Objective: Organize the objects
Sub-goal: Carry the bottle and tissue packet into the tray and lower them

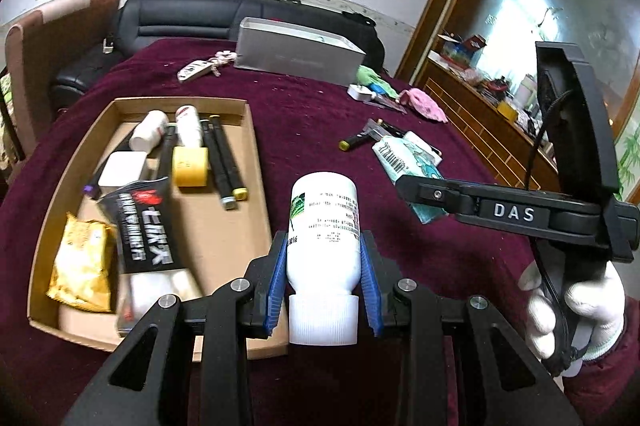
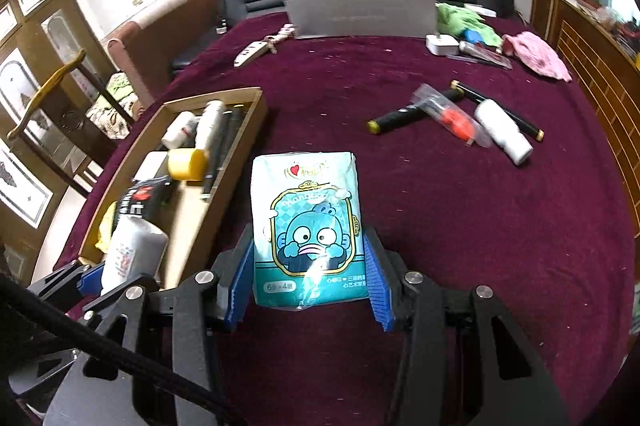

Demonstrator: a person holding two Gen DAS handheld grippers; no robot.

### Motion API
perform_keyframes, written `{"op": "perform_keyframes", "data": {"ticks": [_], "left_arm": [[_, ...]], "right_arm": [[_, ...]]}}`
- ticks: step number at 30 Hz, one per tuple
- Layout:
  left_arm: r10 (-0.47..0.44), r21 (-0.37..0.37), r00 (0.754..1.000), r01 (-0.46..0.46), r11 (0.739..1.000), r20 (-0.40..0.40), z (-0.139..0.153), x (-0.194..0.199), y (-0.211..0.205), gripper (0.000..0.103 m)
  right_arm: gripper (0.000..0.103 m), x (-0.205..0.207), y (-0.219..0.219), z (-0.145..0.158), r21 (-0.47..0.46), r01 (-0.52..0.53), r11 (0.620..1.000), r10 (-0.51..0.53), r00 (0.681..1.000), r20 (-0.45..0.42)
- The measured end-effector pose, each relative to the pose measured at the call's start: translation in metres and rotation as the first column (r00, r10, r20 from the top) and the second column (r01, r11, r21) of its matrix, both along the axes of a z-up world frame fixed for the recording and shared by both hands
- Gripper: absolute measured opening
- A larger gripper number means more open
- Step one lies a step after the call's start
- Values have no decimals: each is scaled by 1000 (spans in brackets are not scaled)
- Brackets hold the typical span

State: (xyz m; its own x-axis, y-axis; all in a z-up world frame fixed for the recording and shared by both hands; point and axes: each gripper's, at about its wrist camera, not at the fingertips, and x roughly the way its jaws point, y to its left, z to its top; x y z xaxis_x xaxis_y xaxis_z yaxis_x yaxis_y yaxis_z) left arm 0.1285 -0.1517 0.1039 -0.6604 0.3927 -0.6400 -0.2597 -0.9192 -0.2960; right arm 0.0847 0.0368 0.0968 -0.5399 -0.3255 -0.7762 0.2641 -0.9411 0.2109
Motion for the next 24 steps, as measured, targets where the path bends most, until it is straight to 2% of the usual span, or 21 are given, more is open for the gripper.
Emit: {"op": "perform_keyframes", "data": {"ticks": [14,20,24], "left_arm": [[173,46,985,-174,984,12,-8,-23,-72,29],[200,27,979,-200,979,35,-19,-41,-84,29],[210,32,975,-213,977,68,-28,-57,-92,29]], "right_arm": [[48,-2,-48,-2,-79,-71,994,75,996,39],[48,-11,-69,-12,-157,-96,983,112,989,100],[48,-12,-92,-17,-142,-128,982,144,983,113]]}}
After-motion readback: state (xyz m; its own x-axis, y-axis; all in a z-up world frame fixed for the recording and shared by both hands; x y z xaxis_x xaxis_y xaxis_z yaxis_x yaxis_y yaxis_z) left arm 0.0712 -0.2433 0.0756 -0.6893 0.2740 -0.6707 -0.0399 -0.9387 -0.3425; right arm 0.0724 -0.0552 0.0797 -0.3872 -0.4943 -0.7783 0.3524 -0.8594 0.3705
